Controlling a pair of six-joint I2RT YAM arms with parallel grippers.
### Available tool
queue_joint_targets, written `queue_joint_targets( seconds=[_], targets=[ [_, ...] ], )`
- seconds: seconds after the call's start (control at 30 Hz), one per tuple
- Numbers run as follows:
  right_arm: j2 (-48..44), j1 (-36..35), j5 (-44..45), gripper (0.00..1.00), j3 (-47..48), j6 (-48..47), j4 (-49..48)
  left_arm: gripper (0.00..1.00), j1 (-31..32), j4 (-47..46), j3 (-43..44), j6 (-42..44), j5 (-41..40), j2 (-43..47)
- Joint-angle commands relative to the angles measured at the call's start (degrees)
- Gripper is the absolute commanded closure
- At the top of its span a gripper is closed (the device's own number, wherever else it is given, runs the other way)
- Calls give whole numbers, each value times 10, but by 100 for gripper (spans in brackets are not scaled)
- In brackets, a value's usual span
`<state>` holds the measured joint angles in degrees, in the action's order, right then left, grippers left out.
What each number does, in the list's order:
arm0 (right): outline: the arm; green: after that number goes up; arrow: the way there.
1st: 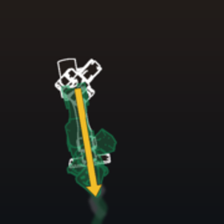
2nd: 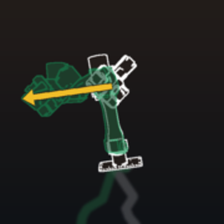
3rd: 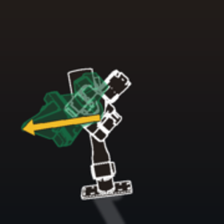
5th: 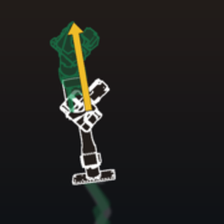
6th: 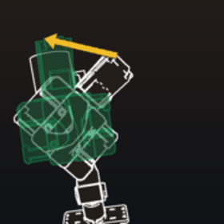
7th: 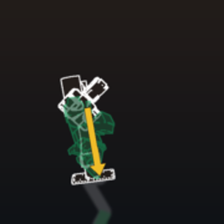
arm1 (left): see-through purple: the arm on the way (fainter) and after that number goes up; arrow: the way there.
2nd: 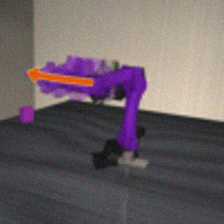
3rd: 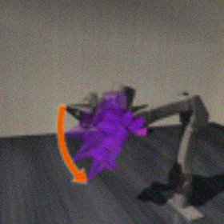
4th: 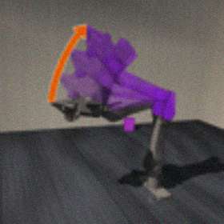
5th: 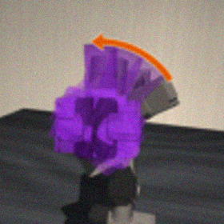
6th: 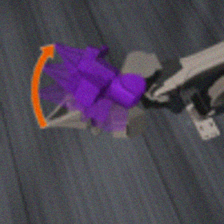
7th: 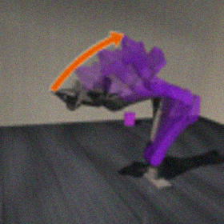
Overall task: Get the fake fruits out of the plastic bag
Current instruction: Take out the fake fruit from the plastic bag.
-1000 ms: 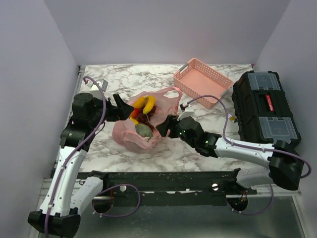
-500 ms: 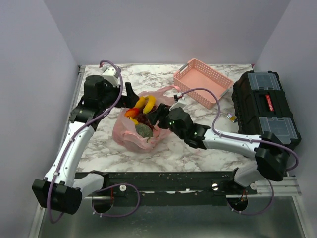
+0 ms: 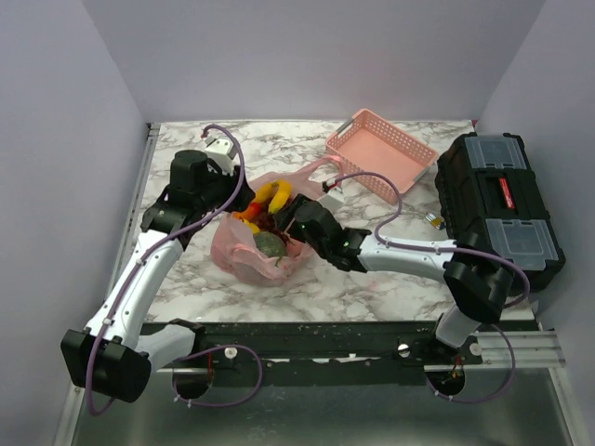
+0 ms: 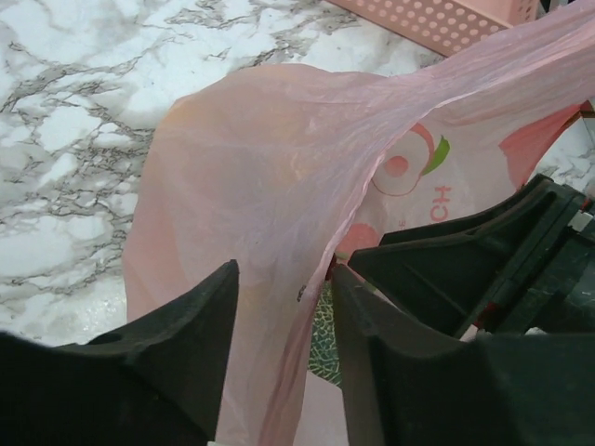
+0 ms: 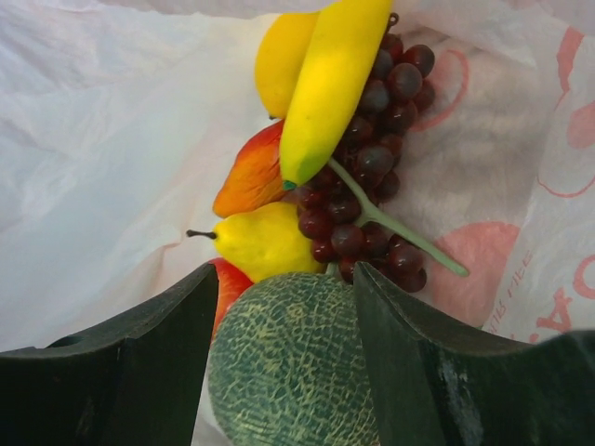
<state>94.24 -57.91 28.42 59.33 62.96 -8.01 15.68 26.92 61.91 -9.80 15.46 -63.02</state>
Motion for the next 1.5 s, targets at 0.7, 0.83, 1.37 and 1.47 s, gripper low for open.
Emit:
queue_joint_targets(
  seconds=[0.7,0.83,1.37,1.47],
  targets=[
    [152,6,124,30,107,-48,-45,100,38,-34,-13,-55,107,-12],
    [169,15,130,32,117,-54,-53,100,39,-33,-12,-59,112,-17],
    [176,43,110,72,112,-134,-93,100,39,-30,-10,-60,107,-17],
    [159,43,101,81,89,-149,-117,100,40,-30,-10,-61,109,-17]
  ],
)
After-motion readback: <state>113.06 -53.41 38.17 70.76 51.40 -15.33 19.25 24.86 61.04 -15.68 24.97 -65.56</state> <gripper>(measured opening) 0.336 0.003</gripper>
